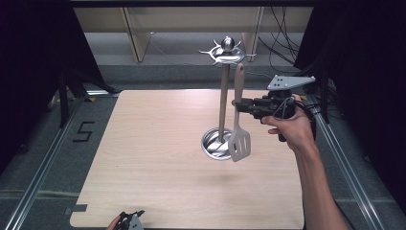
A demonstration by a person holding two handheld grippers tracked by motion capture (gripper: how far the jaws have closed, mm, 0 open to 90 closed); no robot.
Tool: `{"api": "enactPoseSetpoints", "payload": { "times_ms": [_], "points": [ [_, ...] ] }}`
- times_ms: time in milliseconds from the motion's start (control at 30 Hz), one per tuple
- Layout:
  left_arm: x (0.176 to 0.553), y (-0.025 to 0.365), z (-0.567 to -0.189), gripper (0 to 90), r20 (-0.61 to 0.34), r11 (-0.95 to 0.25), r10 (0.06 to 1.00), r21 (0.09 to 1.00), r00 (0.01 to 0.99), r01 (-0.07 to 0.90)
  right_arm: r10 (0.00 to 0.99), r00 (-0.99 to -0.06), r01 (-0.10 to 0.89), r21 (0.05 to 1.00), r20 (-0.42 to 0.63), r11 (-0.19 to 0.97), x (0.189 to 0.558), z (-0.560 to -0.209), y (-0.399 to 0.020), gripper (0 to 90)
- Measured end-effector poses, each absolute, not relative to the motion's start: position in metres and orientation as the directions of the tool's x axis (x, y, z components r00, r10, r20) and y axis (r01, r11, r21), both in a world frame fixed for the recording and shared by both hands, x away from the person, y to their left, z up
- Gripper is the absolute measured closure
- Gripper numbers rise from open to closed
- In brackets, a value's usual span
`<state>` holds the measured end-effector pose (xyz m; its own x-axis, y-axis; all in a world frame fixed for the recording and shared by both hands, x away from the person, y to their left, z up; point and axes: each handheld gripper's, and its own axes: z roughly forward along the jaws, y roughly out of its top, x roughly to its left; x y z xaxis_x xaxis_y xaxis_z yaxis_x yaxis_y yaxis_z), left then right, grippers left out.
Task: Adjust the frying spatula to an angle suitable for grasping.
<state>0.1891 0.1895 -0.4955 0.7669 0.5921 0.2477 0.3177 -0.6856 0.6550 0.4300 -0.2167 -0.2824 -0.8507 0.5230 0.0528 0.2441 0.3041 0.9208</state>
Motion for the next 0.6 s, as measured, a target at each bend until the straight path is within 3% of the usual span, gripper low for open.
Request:
{"api": "enactPoseSetpoints", "payload": {
  "times_ms": [600],
  "points": [
    [0.189,0.1895,-0.4953,18.8,0.25,-0.688,0.589,0.654,0.768,0.315,0.553,-0.833,0.233,0.929,0.039,0.287,0.4334,-0.2856,-0.2102,74.7]
  ]
}}
